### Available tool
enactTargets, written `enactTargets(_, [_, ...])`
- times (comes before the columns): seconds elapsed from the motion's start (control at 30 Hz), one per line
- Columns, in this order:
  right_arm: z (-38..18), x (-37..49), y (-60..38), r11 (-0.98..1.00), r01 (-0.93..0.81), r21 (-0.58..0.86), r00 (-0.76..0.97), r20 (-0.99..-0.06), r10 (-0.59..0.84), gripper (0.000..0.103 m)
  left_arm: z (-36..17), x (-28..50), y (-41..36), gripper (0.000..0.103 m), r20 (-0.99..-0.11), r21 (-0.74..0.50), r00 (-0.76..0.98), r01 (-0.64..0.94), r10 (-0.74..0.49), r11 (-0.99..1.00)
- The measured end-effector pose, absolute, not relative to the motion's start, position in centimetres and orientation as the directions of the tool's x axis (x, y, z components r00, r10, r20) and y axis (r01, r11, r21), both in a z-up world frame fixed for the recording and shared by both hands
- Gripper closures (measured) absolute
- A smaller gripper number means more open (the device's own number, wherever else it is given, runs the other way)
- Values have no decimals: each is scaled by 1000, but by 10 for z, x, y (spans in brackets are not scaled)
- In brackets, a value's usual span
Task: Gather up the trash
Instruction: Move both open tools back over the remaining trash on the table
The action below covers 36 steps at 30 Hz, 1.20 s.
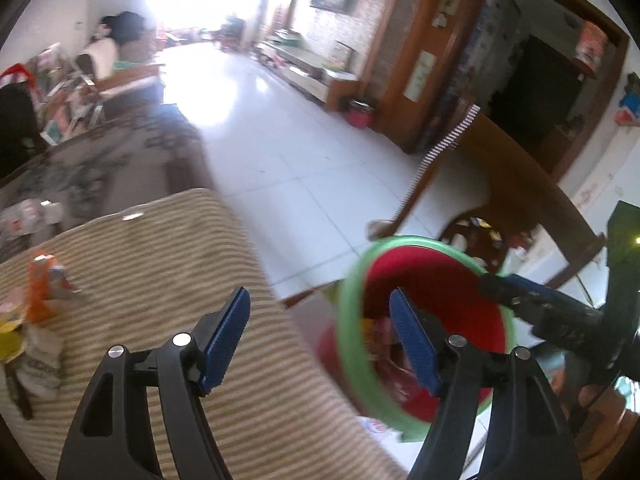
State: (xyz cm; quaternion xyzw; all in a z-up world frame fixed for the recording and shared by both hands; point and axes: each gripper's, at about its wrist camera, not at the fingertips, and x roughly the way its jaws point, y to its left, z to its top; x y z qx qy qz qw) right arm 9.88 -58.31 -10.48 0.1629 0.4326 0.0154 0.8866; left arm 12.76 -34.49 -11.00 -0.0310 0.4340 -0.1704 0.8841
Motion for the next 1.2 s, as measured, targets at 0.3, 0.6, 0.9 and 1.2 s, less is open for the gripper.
enactTargets(0.3, [-94,110,-516,948,22,316,631,-741,232,10,-117,122,-236,33,-769,-113,627,62,-127,992])
enactTargets(0.6, [-87,114,-407,925,-104,365,605,-715,350,7,-131,93,-73,29,-783,-16,614,-176,97,984])
enactTargets(0.9, [-66,115,-300,887,-184,424,585,-677,445,7,-109,116,55,29,-729,178,644,-152,234,972])
enactTargets(1.2, [-98,142,-159,880,-374,291,439,-781,445,5,-105,97,90,25,-747,64,655,-106,118,992])
